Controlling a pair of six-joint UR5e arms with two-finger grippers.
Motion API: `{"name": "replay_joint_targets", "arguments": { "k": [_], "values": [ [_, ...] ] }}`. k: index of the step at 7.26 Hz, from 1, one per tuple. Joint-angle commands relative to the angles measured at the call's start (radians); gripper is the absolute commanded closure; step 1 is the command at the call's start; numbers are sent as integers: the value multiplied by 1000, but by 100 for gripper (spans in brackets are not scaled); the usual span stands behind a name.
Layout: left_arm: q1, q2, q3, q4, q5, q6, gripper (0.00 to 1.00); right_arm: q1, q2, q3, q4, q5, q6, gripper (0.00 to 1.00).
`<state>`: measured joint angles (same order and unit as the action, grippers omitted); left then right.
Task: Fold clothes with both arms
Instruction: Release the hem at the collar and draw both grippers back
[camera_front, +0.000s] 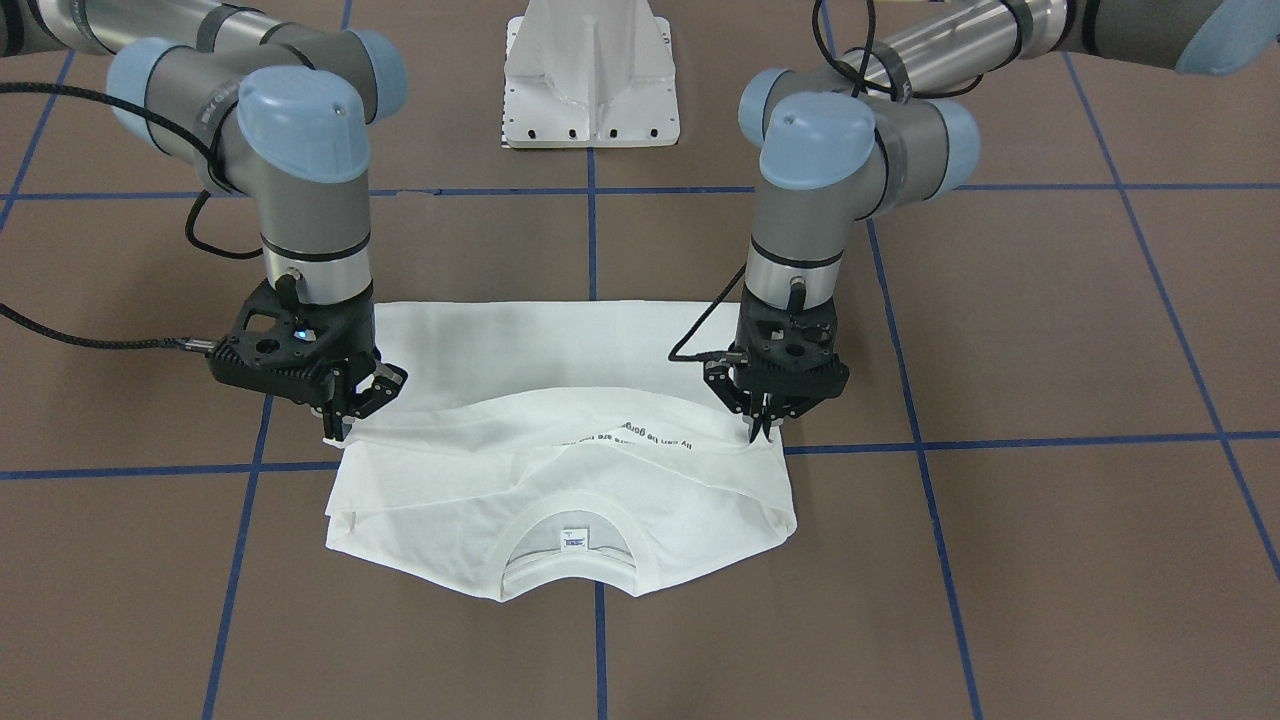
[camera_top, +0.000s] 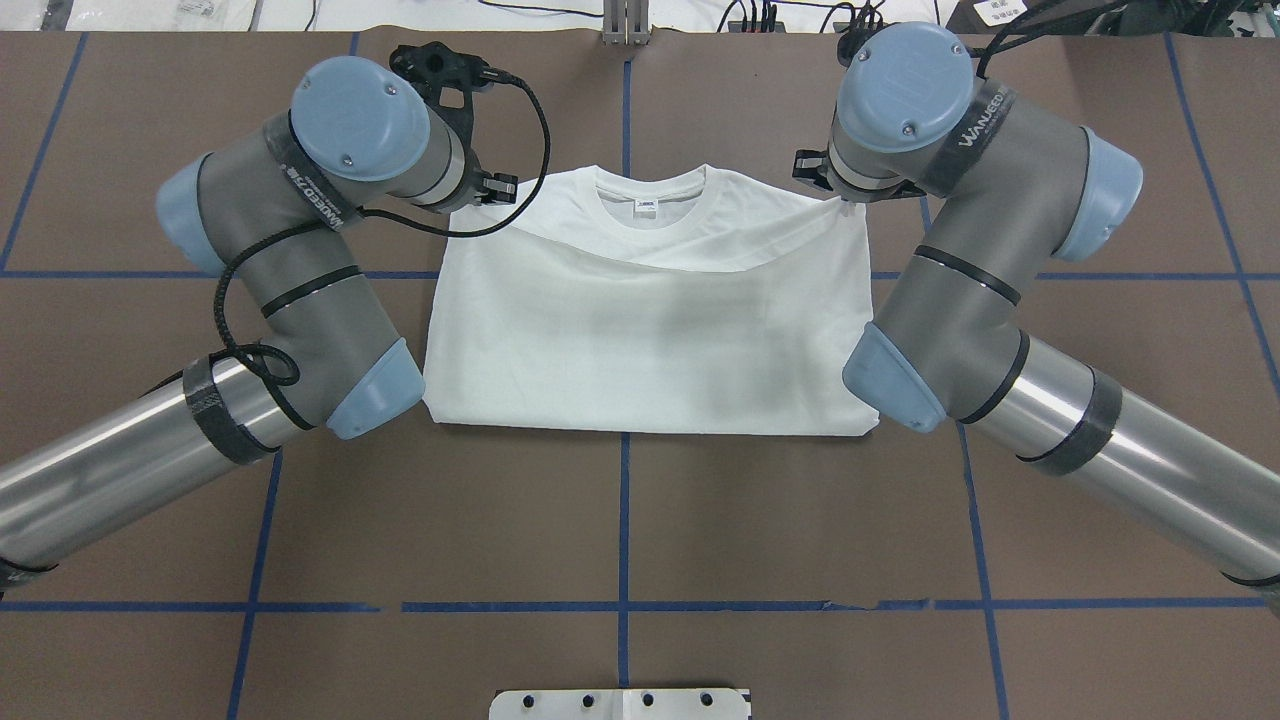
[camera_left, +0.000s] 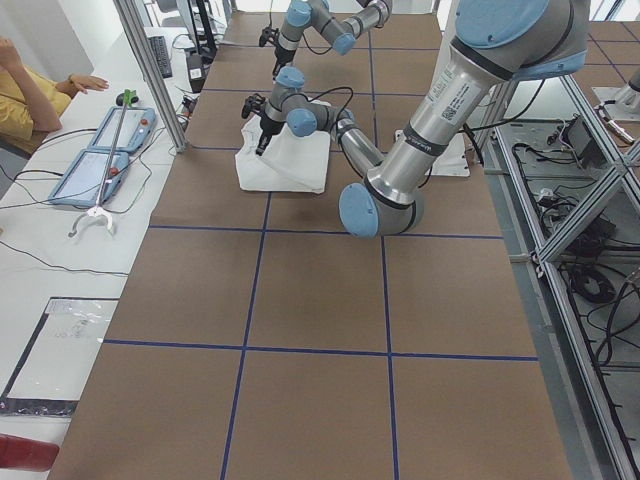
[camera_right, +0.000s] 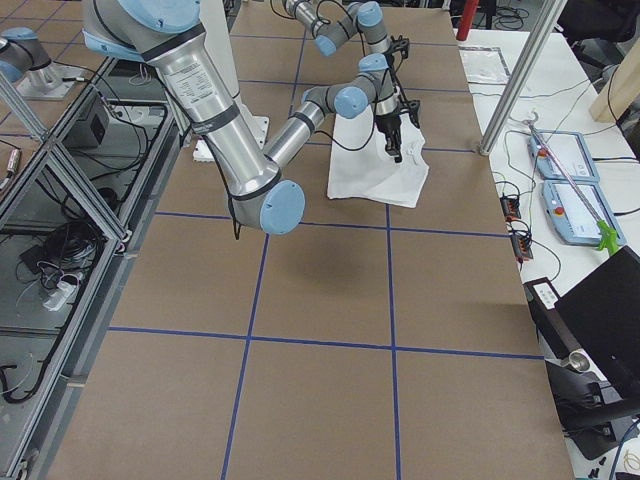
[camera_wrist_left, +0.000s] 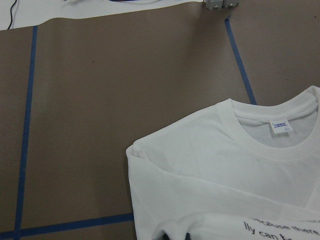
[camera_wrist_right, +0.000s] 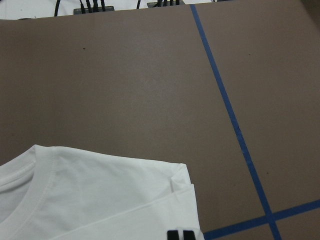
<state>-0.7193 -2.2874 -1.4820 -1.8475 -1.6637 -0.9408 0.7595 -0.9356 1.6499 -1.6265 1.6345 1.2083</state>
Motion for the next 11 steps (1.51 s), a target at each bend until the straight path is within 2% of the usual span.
{"name": "replay_joint_targets", "arguments": {
  "k": [1, 4, 5, 6, 7, 8, 10, 11],
  "values": [
    [0, -12, 161, -142, 21, 16, 100, 0, 8, -157, 152, -5, -4, 100],
    [1, -9, 175, -147, 44, 16, 100, 1, 3, -176, 168, -5, -29, 100],
    [1, -7, 175, -147, 44, 16, 100, 3, 3, -180, 171, -7, -27, 84],
    [1, -1, 170, -150, 44, 36, 2, 1, 0, -180, 175, -7, -30, 1],
    [0, 6, 155, -174, 38, 63, 0, 3, 3, -179, 186, -4, -32, 0],
    [1, 47, 91, -180, 35, 66, 0, 4, 5, -168, 186, 5, -42, 0],
    [36, 200, -137, -185, 19, 53, 0, 3, -21, -130, 188, 7, -75, 0],
    [78, 279, -200, -194, 7, -10, 0, -3, -28, -113, 188, 7, -72, 0]
  ]
}}
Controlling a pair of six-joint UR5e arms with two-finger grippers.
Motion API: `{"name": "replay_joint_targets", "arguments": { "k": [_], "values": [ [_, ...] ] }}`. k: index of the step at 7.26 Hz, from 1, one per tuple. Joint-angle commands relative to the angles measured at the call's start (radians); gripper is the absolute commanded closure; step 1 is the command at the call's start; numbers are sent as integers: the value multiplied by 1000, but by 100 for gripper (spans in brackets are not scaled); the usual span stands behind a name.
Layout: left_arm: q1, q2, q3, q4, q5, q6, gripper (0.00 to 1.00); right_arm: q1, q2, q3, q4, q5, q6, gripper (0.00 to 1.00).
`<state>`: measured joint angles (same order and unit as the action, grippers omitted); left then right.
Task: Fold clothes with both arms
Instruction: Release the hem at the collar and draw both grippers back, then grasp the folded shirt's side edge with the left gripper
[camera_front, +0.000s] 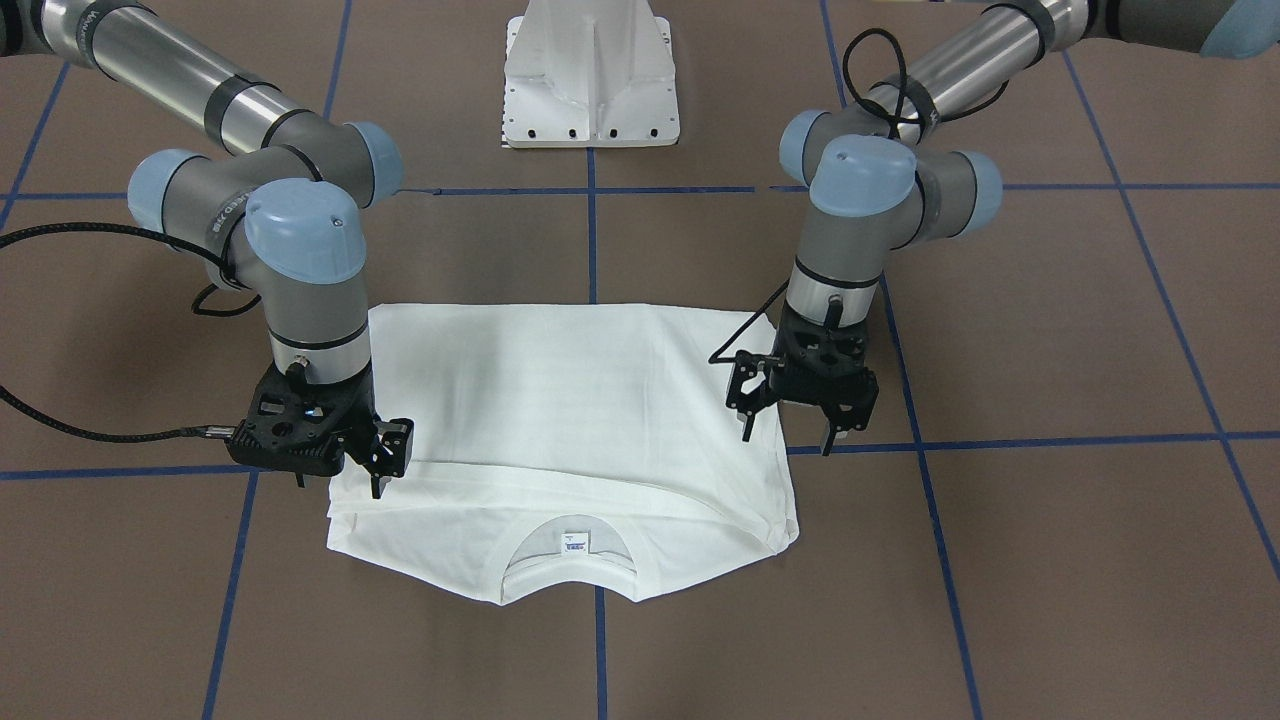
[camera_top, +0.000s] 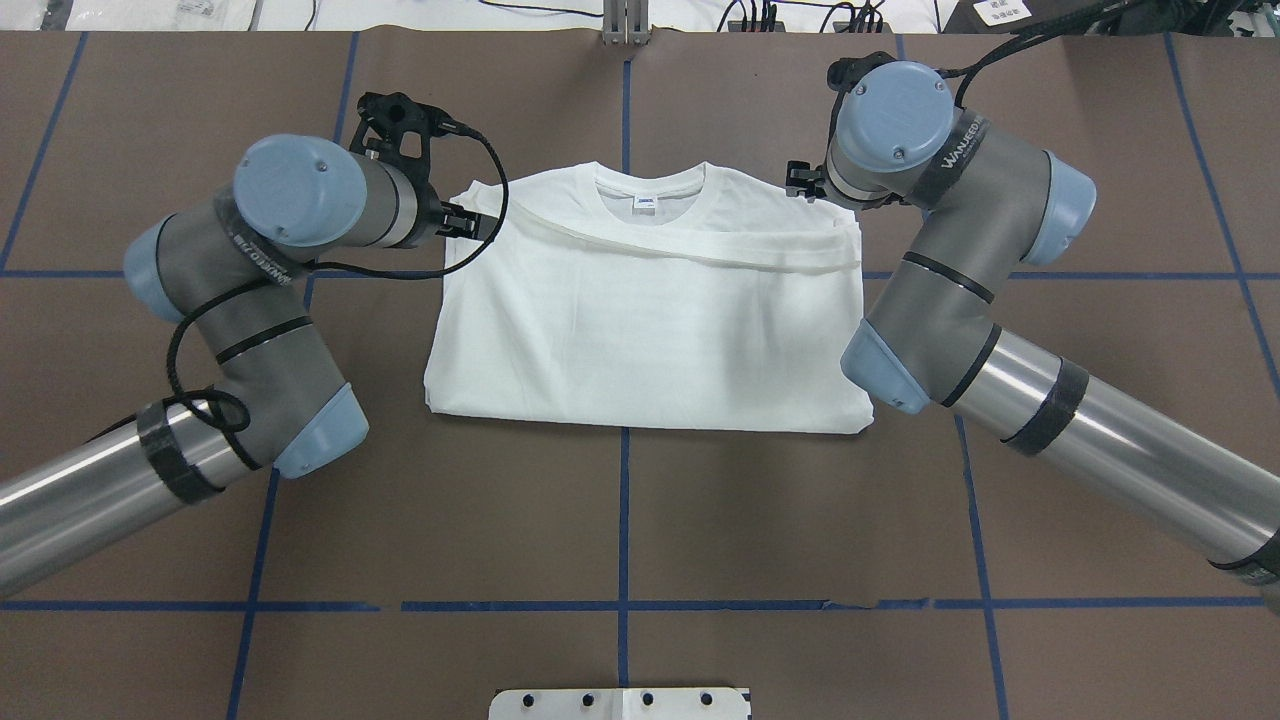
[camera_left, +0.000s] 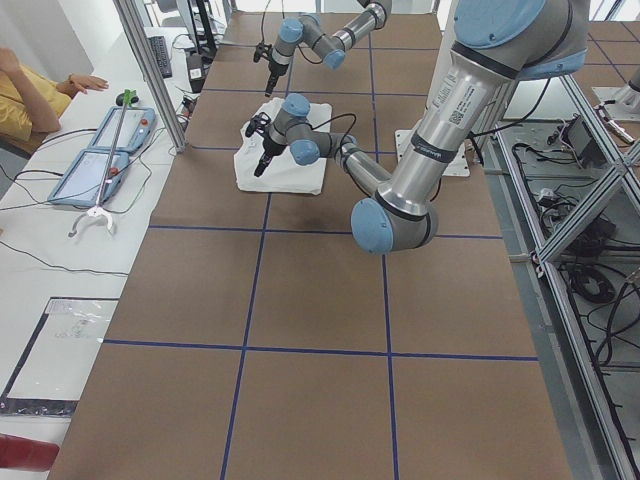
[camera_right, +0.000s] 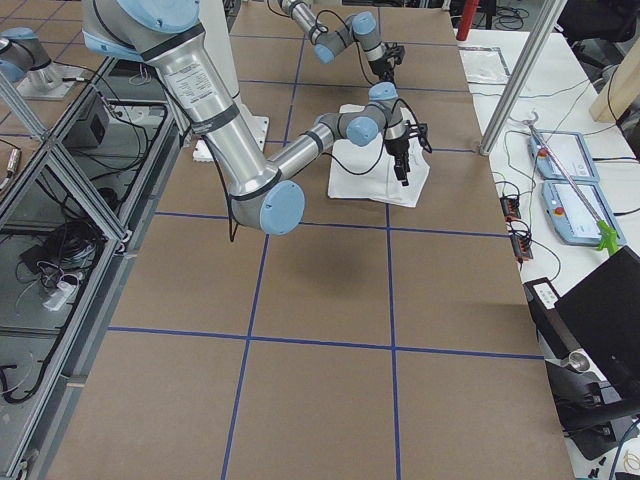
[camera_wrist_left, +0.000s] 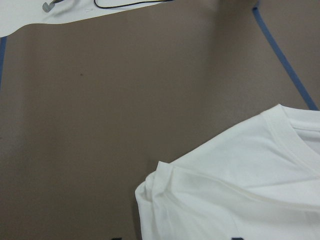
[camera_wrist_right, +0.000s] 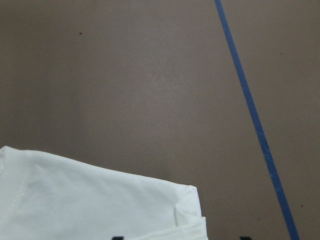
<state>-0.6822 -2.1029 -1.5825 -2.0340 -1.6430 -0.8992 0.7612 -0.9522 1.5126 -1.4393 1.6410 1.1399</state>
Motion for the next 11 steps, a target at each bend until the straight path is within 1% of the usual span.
{"name": "replay_joint_targets", "arguments": {
  "k": [1, 2, 3, 4, 5, 6, 7, 8, 11],
  "values": [
    [106, 148, -109, -65, -8, -108, 0, -13, -11, 27, 0, -3, 1, 0],
    [139, 206, -108, -150, -6, -134, 0, -14, -11, 27, 0, -4, 0, 0],
    [154, 222, -109, -176, -3, -139, 0, -14, -11, 27, 2, -6, 0, 0],
    [176, 224, -106, -176, -3, -139, 0, -16, -11, 29, 2, -6, 7, 0],
    [181, 222, -108, -178, -3, -139, 14, -16, -11, 29, 0, -7, 11, 0],
    [181, 222, -105, -178, -5, -139, 37, -16, -11, 29, 0, -7, 11, 0],
    [181, 221, -105, -178, -5, -139, 51, -19, -11, 29, 0, -9, 11, 0],
    [182, 219, -105, -178, -6, -139, 55, -20, -11, 29, 2, -9, 11, 0],
    [204, 218, -108, -178, -6, -141, 55, -22, -11, 27, 0, -9, 11, 0]
  ]
}}
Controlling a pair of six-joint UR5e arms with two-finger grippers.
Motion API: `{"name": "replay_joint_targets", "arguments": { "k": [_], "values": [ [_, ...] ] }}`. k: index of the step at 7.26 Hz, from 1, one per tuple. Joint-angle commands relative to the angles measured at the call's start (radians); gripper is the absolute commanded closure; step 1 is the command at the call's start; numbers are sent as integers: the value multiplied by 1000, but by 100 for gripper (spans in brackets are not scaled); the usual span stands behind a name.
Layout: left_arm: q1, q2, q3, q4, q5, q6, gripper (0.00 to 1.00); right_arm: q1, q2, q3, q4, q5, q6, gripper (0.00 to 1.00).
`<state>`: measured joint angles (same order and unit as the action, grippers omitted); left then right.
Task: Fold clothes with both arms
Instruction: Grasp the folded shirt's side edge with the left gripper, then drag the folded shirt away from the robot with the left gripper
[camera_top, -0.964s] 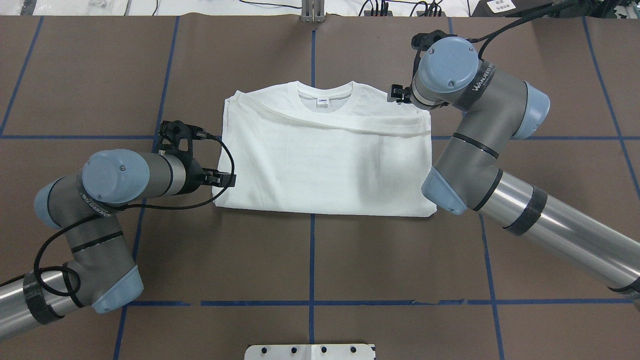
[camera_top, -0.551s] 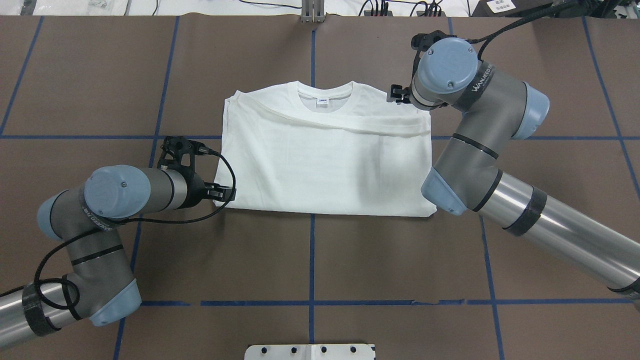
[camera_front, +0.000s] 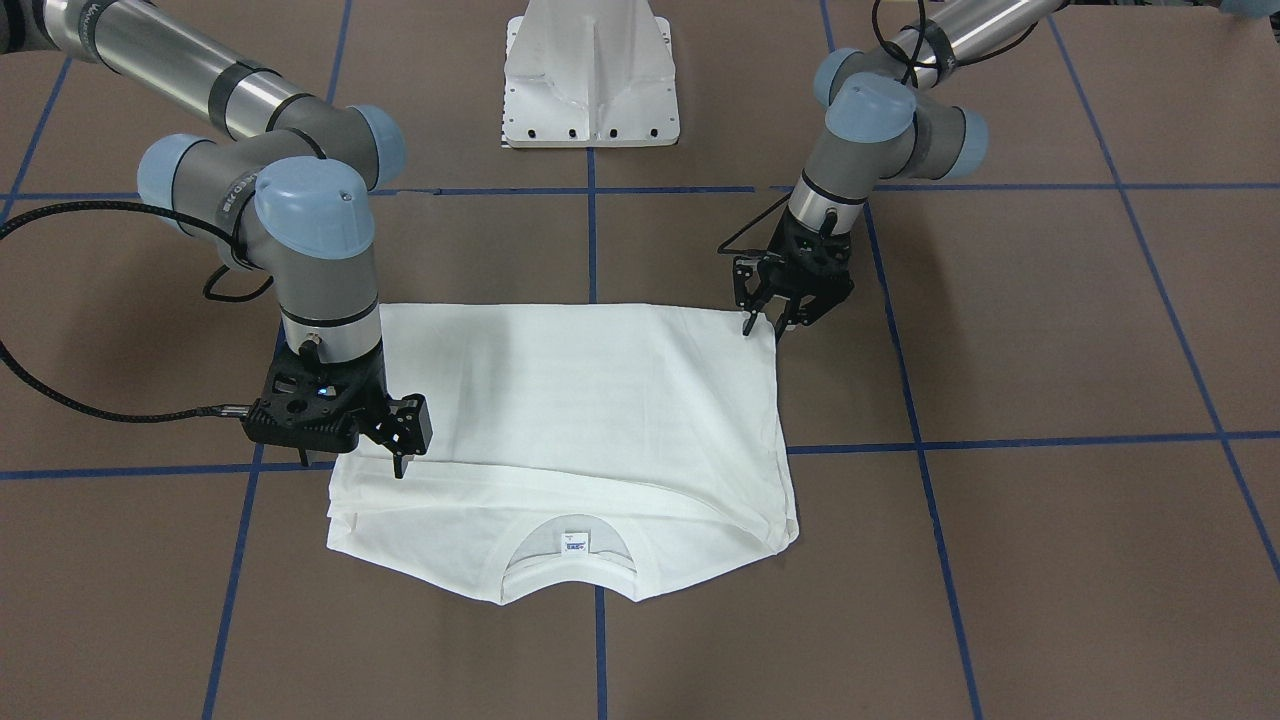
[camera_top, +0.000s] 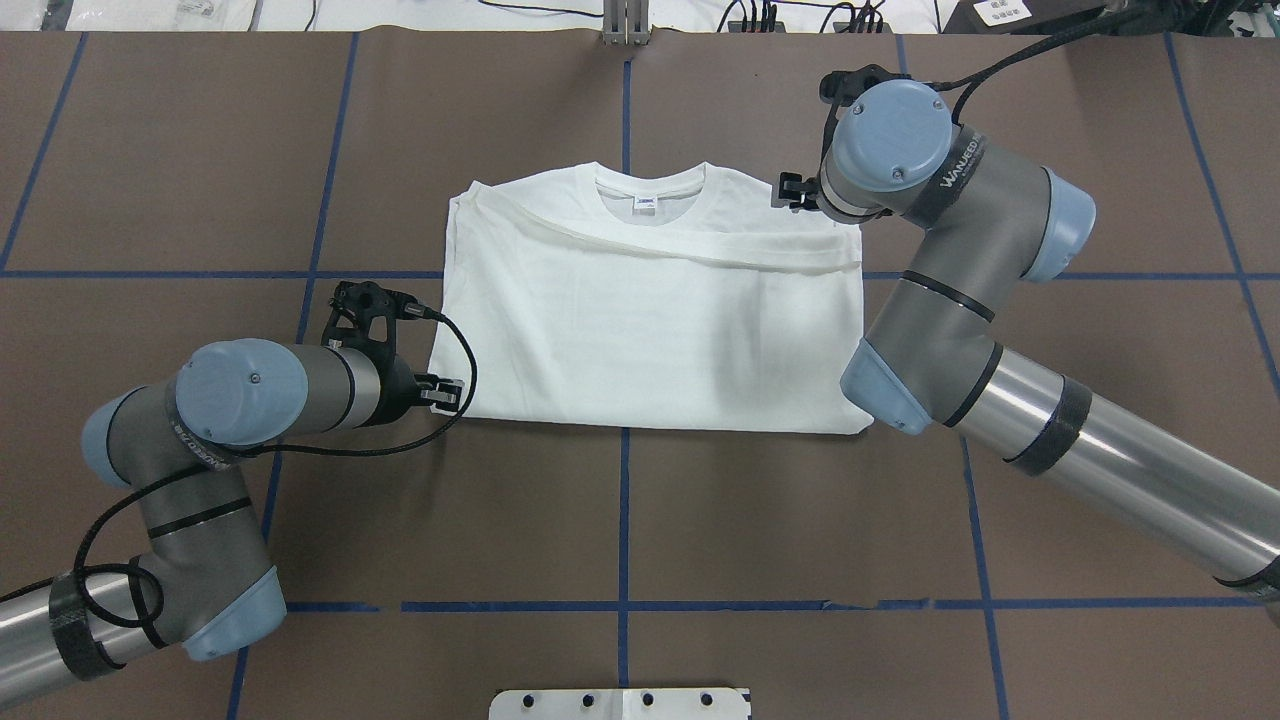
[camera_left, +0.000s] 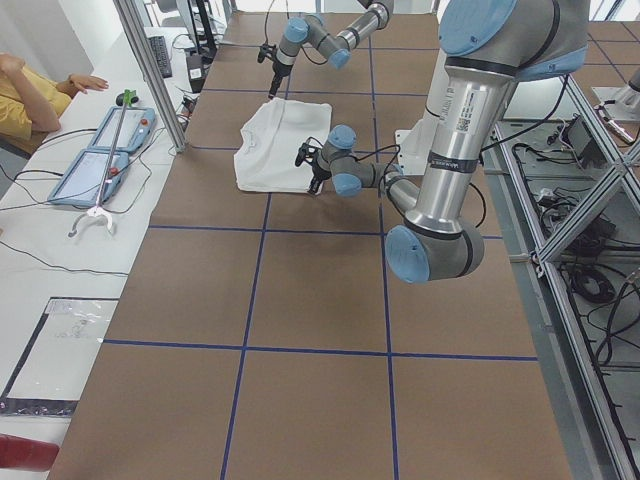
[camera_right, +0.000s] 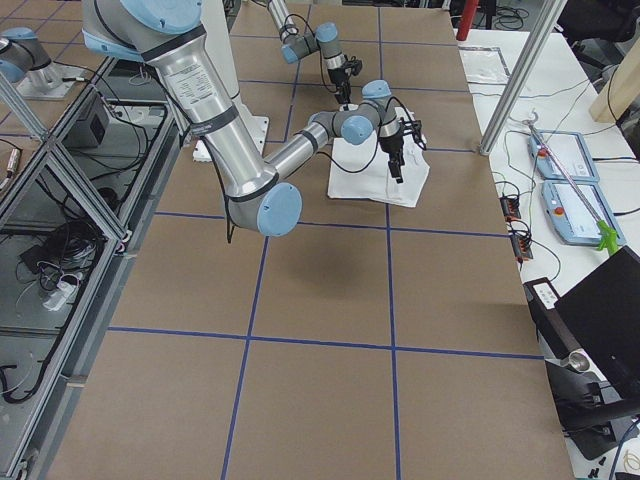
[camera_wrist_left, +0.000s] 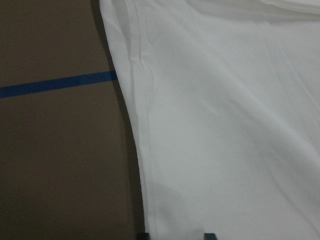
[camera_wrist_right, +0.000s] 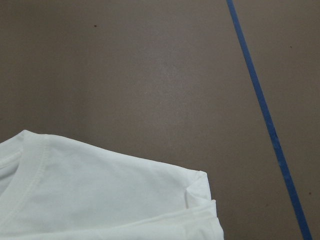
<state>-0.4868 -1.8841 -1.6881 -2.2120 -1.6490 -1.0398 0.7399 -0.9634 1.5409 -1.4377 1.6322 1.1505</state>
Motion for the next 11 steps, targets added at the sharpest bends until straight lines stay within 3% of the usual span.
{"name": "replay_joint_targets", "arguments": {
  "k": [1, 2, 5, 7, 9, 11],
  "values": [
    [13, -1, -4, 0, 1, -26, 81, -1, 0, -1, -1, 0, 1, 0],
    [14, -1, -5, 0, 3, -38, 100, -1, 0, -1, 0, 0, 1, 0],
    [-12, 25, -15, 2, 3, 38, 100, -11, 0, 2, 0, -2, 6, 0],
    [-189, 26, 36, -2, -5, 287, 100, -16, 0, 1, 0, -2, 6, 0],
    [-370, -42, 236, -44, -8, 473, 100, -25, 3, 4, 0, -3, 8, 0],
    [-437, -239, 510, -94, -2, 512, 100, -40, 3, 28, 0, -5, 17, 0]
  ]
}}
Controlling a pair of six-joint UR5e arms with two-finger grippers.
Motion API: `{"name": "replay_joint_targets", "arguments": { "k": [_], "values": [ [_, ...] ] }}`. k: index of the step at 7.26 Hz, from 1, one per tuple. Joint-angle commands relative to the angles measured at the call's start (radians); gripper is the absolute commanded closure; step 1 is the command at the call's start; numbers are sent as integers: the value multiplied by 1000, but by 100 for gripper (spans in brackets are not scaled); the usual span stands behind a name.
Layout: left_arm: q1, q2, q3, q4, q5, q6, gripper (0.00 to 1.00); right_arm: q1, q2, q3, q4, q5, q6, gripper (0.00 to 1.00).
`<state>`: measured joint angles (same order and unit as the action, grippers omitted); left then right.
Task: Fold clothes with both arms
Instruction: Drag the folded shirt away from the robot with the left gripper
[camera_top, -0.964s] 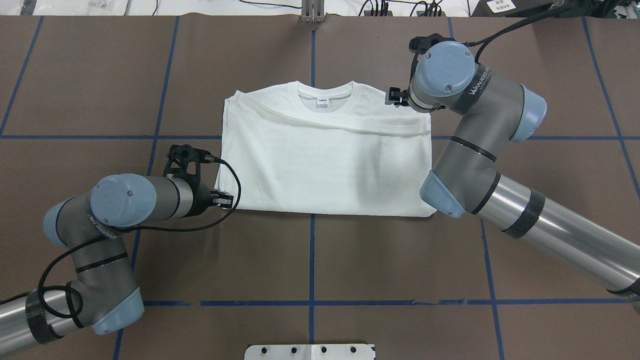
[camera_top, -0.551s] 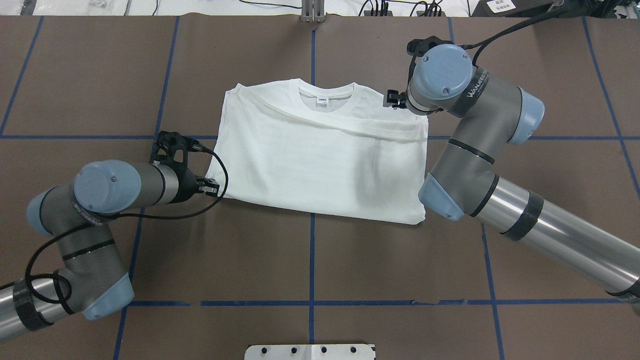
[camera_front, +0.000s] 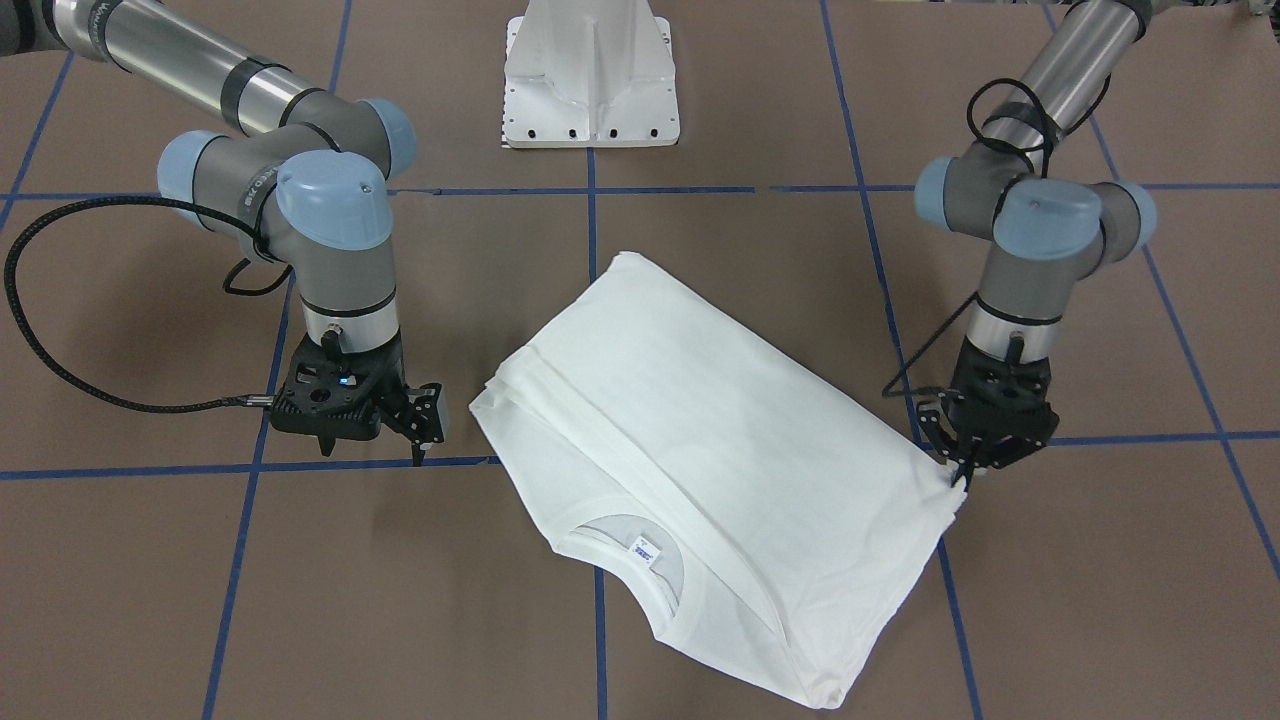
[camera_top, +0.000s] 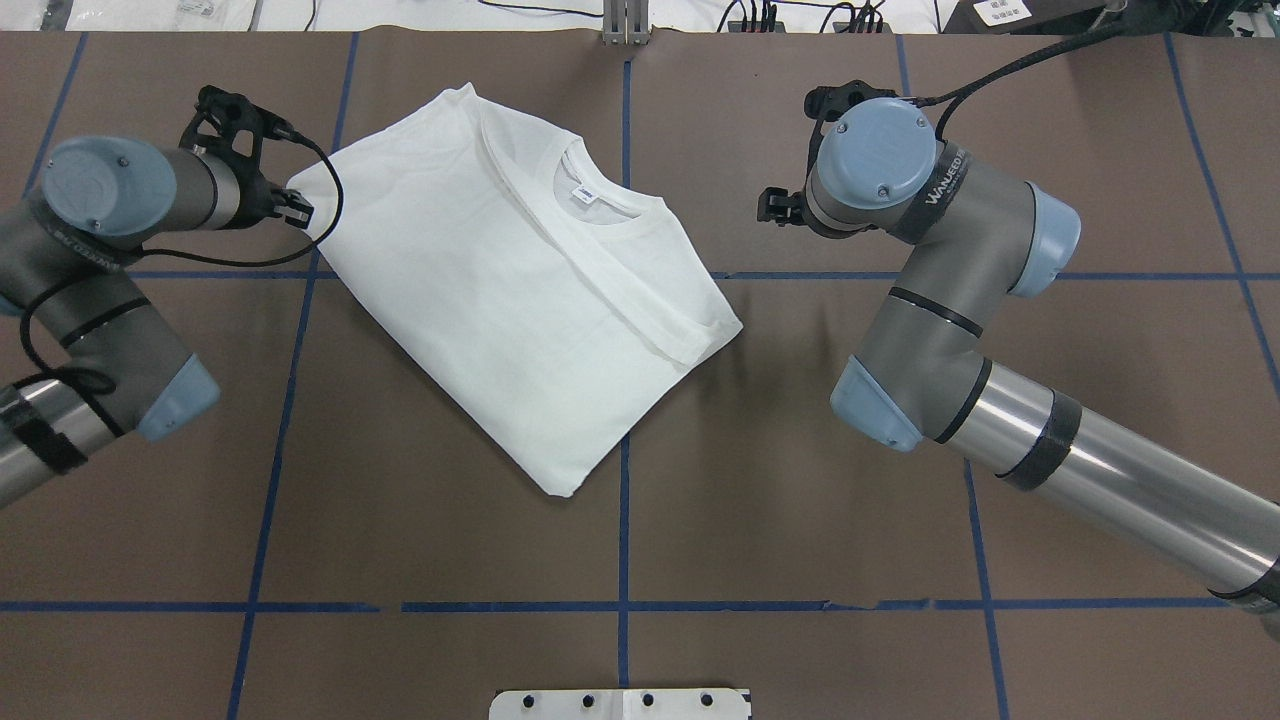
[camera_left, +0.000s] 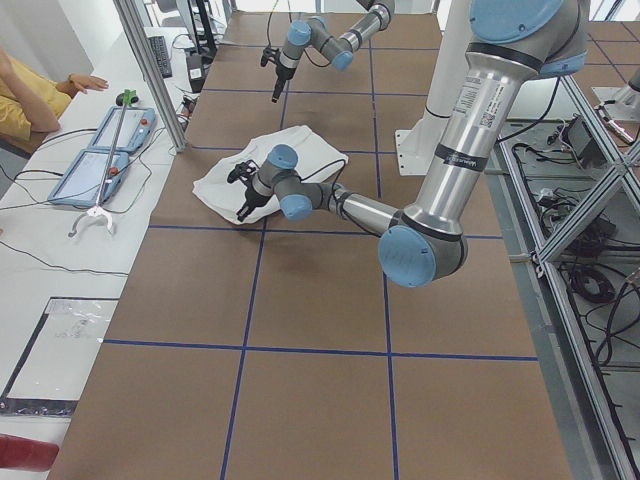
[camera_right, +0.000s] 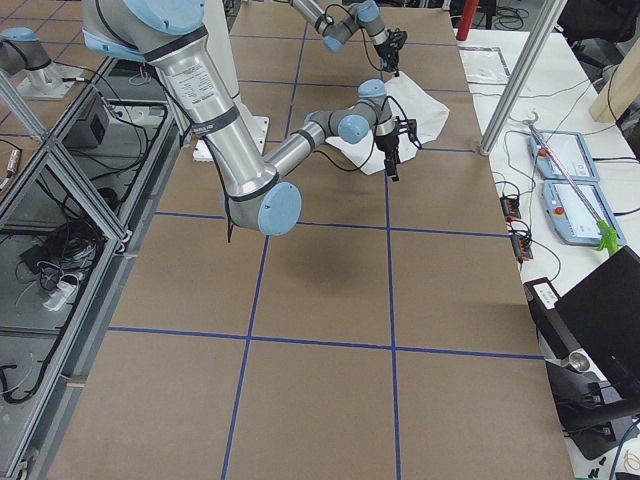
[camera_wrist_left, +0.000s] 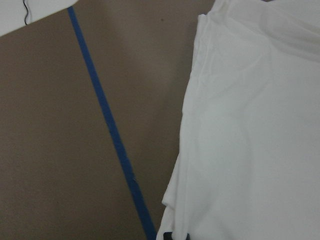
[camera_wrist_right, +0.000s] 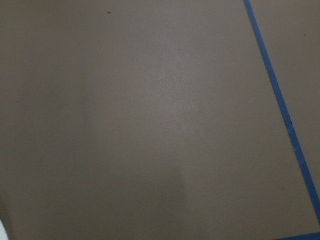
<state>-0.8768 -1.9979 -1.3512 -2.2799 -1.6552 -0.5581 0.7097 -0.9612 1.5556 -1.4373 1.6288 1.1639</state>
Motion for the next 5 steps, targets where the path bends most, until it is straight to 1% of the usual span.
{"name": "replay_joint_targets", "arguments": {
  "k": [1, 2, 3, 4, 5],
  "values": [
    [-59, -228, 293, -27, 6, 26, 100, -19, 2, 24, 0, -1, 28, 0],
    [-60, -305, 393, -41, 43, 21, 100, -30, 12, 27, 0, -1, 51, 0],
    [-60, -318, 414, -43, 69, 20, 100, -39, 16, 30, 0, -3, 80, 0],
    [-65, -318, 411, -61, 54, 26, 27, -47, 21, 31, 0, -3, 97, 0],
    [-71, -311, 399, -103, -19, 24, 0, -68, 39, 27, -2, -3, 155, 0]
  ]
}}
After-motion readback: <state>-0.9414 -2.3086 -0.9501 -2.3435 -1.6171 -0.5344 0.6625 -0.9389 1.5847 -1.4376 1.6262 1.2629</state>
